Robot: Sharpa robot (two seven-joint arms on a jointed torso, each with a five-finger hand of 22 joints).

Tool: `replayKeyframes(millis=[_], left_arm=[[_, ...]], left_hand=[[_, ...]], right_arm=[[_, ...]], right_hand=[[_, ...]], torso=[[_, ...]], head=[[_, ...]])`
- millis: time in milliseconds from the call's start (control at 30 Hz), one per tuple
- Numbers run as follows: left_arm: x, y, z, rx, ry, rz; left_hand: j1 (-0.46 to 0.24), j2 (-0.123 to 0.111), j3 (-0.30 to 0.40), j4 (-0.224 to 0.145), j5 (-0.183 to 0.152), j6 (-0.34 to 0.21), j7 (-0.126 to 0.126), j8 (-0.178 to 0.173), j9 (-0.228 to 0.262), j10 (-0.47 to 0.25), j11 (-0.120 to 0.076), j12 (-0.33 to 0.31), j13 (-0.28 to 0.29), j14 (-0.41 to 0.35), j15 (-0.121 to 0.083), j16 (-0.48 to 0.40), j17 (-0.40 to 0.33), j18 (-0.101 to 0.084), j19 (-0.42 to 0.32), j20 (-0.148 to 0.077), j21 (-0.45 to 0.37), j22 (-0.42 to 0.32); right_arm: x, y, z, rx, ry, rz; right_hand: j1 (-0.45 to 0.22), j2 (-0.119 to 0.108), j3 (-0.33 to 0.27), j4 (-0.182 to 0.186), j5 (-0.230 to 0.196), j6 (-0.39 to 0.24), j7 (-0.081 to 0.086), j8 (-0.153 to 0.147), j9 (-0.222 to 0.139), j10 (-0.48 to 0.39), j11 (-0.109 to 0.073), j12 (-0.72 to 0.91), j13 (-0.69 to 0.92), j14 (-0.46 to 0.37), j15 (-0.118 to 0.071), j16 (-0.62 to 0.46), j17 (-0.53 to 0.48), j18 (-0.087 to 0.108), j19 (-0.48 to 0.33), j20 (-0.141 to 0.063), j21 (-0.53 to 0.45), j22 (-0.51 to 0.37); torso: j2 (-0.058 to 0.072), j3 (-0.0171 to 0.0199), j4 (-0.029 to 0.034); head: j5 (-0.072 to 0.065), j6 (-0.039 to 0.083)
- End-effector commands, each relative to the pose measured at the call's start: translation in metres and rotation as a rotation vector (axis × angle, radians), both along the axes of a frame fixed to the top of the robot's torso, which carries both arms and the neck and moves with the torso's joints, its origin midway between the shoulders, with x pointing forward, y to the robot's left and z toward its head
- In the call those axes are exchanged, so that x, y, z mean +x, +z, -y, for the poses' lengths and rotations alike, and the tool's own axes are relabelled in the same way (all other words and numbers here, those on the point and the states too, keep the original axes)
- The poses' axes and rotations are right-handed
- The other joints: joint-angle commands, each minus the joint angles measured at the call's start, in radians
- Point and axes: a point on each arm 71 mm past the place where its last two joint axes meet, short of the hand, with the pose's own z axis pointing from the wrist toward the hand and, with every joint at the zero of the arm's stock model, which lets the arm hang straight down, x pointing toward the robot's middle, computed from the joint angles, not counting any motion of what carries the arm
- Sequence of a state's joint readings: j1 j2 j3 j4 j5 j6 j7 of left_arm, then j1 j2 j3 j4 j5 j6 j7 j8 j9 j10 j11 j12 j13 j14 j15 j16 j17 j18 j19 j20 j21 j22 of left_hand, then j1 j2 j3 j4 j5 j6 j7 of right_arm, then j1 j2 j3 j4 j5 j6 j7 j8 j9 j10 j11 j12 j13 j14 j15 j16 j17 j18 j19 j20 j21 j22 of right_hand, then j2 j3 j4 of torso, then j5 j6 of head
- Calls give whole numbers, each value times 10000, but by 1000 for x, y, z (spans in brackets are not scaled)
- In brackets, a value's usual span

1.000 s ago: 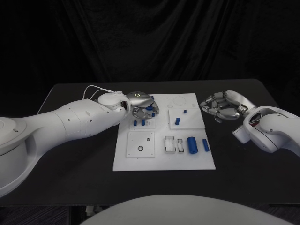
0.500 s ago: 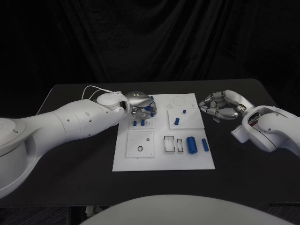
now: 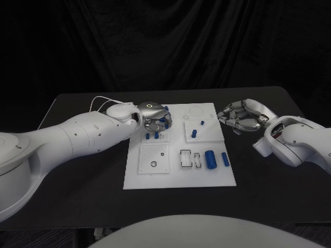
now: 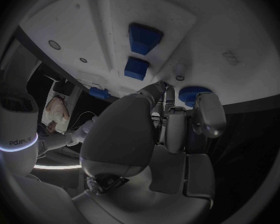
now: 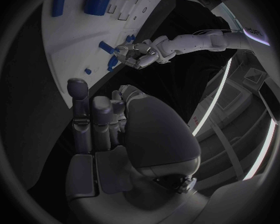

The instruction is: Assemble the parts on the task board

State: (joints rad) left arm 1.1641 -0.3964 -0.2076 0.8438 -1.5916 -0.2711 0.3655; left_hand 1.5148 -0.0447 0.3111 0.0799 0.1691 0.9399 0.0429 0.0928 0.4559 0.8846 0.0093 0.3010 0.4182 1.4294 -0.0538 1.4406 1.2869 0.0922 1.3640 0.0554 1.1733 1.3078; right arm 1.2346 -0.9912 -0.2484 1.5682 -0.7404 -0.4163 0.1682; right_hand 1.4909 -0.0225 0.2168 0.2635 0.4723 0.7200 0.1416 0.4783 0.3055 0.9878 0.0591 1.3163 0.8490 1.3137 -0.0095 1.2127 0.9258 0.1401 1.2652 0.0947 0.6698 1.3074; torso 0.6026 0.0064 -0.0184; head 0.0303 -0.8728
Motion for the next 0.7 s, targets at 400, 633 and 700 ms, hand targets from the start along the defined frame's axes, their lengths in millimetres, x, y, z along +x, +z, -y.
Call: replayKeyframes(millis=[400, 633, 700], left_arm=[[-3, -5, -3, -61, -49, 68], [-7, 3, -11, -558, -132, 836], [-8, 8, -14, -721, -168, 1053]], left_hand=[[39, 138, 141, -171, 113, 373, 69, 148, 45, 479, -58, 64, -84, -50, -65, -49, -124, 39, 14, -71, -53, 908], [13, 95, 124, -233, 148, 513, 94, 176, 61, 713, -73, 81, -123, -7, -86, -27, -109, 19, 80, -87, 27, 965], [-21, 75, 115, -246, 175, 627, 114, 208, 76, 829, -69, 70, -163, 36, -92, -8, -86, 4, 133, -98, 89, 1002]], right_arm=[[0, -2, 0, -82, -9, -137], [-1, -1, 2, -94, -37, -149], [-1, -1, 3, -101, -55, -152]], right_hand=[[115, -13, 53, -12, 39, -35, -33, 69, -10, 62, -19, -21, 44, 38, -27, 54, 19, 181, 66, -9, -1, 442], [115, -13, 53, -12, 39, -35, -33, 69, -10, 62, -19, -21, 44, 38, -27, 54, 19, 181, 66, -9, -1, 442], [115, -13, 53, -12, 39, -35, -33, 69, -10, 62, -19, -21, 44, 38, -27, 54, 19, 181, 66, -9, -1, 442]], torso=[[12, 3, -3], [5, 17, 20], [3, 20, 24]], head=[[60, 2], [111, 2], [131, 2]])
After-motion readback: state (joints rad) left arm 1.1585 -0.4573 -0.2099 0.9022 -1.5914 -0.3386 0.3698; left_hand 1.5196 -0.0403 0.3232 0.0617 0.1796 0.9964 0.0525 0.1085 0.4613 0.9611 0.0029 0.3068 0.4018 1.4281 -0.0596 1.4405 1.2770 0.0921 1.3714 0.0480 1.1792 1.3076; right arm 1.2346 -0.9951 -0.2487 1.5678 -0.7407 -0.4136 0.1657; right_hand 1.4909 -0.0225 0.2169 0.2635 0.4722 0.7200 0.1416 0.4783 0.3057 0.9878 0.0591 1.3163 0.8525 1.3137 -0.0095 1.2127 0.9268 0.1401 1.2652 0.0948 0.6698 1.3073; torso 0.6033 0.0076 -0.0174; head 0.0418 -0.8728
